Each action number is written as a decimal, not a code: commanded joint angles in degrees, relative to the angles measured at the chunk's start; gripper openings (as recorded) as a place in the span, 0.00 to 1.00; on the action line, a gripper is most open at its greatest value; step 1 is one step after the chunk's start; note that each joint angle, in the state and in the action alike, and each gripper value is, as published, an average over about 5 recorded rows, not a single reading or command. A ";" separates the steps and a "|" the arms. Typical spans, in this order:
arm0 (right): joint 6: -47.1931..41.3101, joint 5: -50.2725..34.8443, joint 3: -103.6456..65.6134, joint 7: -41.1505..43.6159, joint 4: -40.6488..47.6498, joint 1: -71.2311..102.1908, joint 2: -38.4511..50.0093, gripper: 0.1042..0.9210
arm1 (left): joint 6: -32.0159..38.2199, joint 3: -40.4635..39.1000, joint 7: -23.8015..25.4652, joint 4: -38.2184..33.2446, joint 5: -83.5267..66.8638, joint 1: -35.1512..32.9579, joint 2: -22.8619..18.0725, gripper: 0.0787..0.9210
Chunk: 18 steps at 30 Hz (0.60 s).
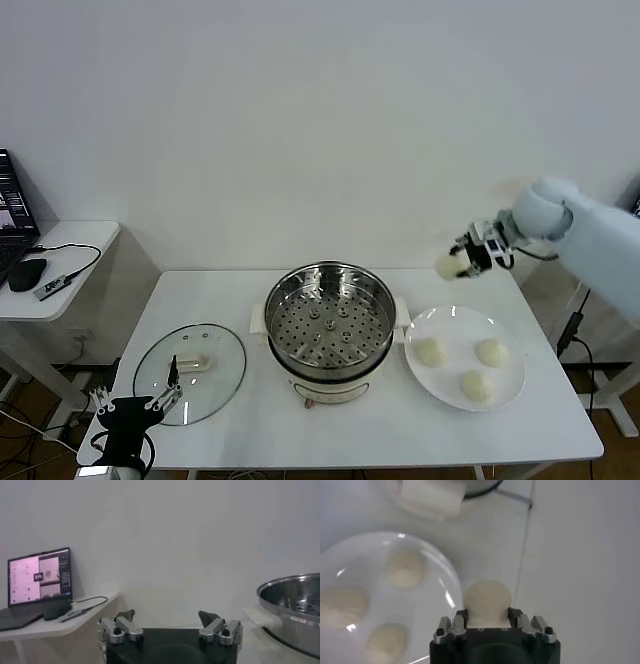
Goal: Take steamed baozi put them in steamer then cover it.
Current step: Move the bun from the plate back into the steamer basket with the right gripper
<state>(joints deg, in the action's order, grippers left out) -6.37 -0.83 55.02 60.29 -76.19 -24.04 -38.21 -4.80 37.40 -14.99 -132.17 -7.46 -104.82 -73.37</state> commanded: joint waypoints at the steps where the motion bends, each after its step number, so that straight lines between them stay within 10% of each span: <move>1: -0.77 -12.78 14.86 -1.97 -7.75 -18.92 -4.48 0.50 | -0.22 0.23 -0.01 -0.40 -0.27 0.06 0.22 0.88; 18: 15.04 -3.50 22.54 -10.99 -2.22 -13.04 -26.71 0.50 | -0.68 4.65 -0.14 -0.51 -1.87 -0.73 -0.76 0.88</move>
<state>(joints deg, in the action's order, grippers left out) 0.63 -9.09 72.77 52.59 -79.83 -36.82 -55.31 -5.45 40.18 -15.09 -132.56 -9.00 -105.33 -73.99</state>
